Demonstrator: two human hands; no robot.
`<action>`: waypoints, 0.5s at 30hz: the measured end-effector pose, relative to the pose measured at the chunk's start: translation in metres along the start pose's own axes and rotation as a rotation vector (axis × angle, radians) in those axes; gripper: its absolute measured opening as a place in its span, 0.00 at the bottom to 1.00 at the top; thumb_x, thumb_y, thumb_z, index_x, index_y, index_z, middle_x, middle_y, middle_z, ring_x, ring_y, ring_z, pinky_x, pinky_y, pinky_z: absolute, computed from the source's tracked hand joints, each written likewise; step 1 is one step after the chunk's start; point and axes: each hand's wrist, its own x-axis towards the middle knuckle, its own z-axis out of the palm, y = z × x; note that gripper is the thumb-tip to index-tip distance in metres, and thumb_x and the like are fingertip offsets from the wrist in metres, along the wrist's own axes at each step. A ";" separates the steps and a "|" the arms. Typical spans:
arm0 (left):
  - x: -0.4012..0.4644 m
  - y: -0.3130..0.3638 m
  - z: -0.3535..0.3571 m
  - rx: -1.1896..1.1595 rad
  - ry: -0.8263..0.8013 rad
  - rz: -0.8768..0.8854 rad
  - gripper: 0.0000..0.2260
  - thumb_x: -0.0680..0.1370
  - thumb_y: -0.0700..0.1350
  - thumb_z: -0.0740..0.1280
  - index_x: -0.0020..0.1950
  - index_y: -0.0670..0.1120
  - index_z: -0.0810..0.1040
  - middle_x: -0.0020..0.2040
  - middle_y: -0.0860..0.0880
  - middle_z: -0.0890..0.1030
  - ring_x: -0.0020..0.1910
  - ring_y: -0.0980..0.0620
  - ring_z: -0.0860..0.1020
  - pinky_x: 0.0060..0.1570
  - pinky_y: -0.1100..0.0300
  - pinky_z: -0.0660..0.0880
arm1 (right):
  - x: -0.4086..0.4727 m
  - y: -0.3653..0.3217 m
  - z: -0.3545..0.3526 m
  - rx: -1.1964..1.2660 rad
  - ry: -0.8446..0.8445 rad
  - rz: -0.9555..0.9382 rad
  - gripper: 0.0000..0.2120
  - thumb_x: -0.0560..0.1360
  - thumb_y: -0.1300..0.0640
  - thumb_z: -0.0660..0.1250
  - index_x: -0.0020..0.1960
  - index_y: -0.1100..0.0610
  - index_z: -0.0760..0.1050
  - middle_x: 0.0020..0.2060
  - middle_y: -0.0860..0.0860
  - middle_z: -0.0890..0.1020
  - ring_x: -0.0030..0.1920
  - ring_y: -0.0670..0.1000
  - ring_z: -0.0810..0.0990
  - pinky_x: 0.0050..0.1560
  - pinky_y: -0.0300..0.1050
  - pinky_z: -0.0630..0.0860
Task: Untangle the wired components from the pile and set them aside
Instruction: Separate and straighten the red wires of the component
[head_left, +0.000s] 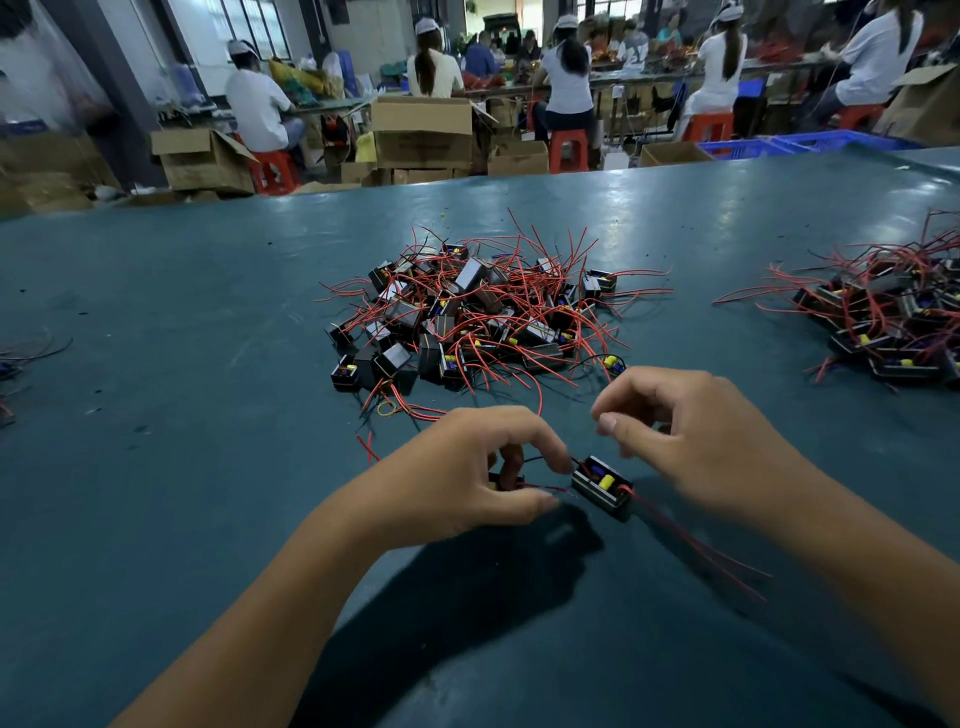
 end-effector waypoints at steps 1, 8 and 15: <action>0.001 0.001 0.002 0.005 0.014 0.009 0.08 0.75 0.45 0.76 0.53 0.50 0.82 0.47 0.59 0.79 0.39 0.53 0.75 0.42 0.67 0.71 | -0.003 -0.003 0.002 0.007 -0.014 0.022 0.05 0.74 0.57 0.72 0.42 0.48 0.80 0.35 0.42 0.83 0.37 0.43 0.81 0.39 0.32 0.74; 0.006 -0.001 0.008 0.037 0.058 0.092 0.04 0.75 0.42 0.76 0.47 0.48 0.84 0.41 0.53 0.80 0.37 0.52 0.74 0.39 0.60 0.72 | -0.012 -0.013 0.021 -0.039 -0.090 0.118 0.04 0.72 0.57 0.75 0.41 0.50 0.82 0.34 0.44 0.84 0.36 0.41 0.79 0.37 0.31 0.71; 0.007 -0.010 0.013 0.000 0.107 -0.014 0.02 0.78 0.45 0.72 0.46 0.51 0.81 0.38 0.58 0.79 0.34 0.57 0.74 0.36 0.65 0.70 | -0.014 -0.014 0.025 -0.095 -0.081 0.112 0.05 0.71 0.58 0.75 0.41 0.50 0.81 0.33 0.44 0.83 0.36 0.42 0.78 0.37 0.29 0.70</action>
